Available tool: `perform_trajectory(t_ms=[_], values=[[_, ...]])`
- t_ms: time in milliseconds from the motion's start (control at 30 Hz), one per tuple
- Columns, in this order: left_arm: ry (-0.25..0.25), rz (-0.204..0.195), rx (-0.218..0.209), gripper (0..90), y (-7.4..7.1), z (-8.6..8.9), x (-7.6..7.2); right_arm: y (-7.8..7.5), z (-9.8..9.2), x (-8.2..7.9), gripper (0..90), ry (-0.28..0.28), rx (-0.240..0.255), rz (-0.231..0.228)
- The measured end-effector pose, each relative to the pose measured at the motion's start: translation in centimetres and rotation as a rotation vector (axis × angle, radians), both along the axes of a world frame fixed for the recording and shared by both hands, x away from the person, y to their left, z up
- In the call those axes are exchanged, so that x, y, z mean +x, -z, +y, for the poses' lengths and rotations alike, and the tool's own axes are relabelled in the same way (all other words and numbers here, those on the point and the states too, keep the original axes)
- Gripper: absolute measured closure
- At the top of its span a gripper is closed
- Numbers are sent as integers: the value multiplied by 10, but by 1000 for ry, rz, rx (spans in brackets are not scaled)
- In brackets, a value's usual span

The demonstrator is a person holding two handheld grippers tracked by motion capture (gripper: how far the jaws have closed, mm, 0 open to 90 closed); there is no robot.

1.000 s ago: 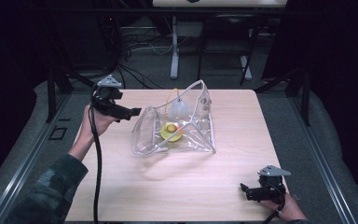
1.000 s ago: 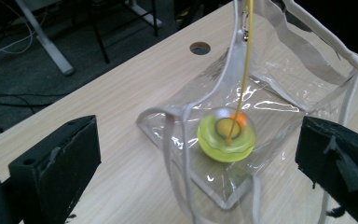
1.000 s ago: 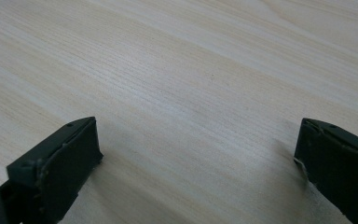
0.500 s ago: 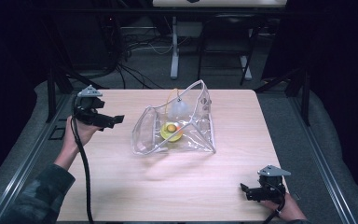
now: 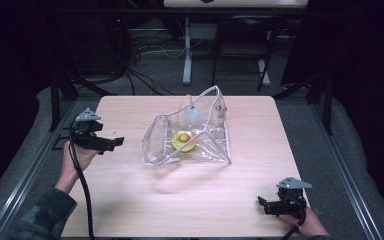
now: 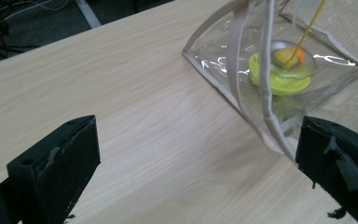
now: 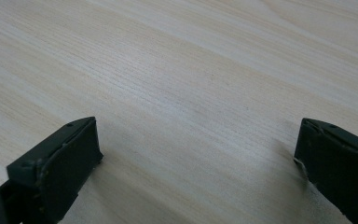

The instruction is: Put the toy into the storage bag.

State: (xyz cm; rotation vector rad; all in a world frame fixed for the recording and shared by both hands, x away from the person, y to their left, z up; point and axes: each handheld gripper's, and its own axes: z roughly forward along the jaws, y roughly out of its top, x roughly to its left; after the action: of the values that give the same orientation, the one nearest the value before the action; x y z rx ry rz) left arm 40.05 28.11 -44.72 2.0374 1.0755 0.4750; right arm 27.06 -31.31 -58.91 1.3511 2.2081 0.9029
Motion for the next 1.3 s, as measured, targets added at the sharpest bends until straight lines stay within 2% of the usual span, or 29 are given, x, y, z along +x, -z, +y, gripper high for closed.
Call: perform_trajectory(t_ms=[200,233,367,600,667,800,933,967,1000,1167,1300], values=[[-33,43,-11,0,26,11,-8,1,1,0,0,4,11,-5],[-33,43,-11,0,26,11,-8,1,1,0,0,4,11,-5],[-56,69,-25,1,41,16,-12,0,0,0,0,0,5,-1],[-95,94,-47,1,66,22,-19,0,0,0,0,1,5,-1],[-103,104,-35,1,77,22,-22,0,0,0,0,1,5,-1],[-100,123,-15,1,88,21,-23,0,0,0,0,0,5,-1],[-101,140,-21,2,97,22,-24,0,0,0,0,2,5,-2],[-92,149,-12,1,100,22,-24,1,1,0,0,5,11,-5],[-85,166,14,2,107,23,-24,0,0,0,0,2,5,-2],[-85,191,17,0,115,28,-24,0,0,0,0,2,6,-2],[-101,208,-2,0,118,33,-23,1,1,0,0,5,11,-5]])
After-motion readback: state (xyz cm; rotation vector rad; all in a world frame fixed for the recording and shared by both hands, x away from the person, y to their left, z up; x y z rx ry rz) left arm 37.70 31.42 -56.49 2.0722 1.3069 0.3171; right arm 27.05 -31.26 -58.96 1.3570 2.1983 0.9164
